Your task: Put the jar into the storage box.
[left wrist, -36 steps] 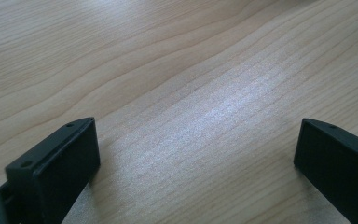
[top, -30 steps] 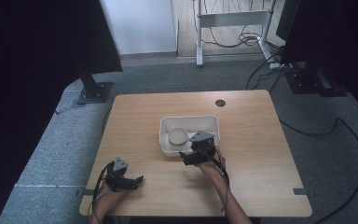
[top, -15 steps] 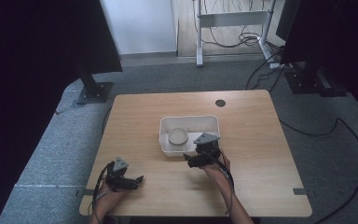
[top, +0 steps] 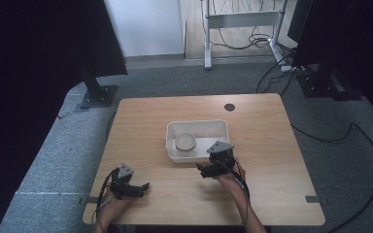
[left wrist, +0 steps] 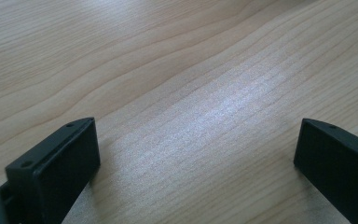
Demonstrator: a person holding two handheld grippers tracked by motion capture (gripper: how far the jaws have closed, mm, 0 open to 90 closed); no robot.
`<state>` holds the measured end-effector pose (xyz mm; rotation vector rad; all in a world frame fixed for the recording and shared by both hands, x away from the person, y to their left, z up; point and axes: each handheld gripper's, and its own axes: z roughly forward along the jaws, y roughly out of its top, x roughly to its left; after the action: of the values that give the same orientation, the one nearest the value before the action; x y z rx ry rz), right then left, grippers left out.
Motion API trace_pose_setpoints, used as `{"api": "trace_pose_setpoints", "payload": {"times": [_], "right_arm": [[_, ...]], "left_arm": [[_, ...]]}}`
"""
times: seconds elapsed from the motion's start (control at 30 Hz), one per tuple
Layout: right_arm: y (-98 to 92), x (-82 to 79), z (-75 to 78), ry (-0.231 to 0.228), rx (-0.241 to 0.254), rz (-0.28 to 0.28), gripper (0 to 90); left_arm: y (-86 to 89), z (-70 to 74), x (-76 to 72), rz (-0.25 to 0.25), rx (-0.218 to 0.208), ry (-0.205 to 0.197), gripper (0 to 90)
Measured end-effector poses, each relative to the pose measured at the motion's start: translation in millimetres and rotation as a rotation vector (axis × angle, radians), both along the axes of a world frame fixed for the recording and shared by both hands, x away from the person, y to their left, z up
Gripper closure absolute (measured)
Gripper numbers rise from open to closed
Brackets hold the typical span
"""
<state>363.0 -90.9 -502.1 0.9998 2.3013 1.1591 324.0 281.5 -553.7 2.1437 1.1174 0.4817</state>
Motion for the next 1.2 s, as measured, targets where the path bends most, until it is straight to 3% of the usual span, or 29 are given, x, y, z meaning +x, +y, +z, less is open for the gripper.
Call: {"api": "trace_pose_setpoints", "payload": {"times": [1.2], "right_arm": [[-64.5,-31.8,-6.3,-0.011,-0.007,-0.095,4.2]], "left_arm": [[-0.2,0.0,-0.3,0.004,0.000,-0.001,0.0]]}}
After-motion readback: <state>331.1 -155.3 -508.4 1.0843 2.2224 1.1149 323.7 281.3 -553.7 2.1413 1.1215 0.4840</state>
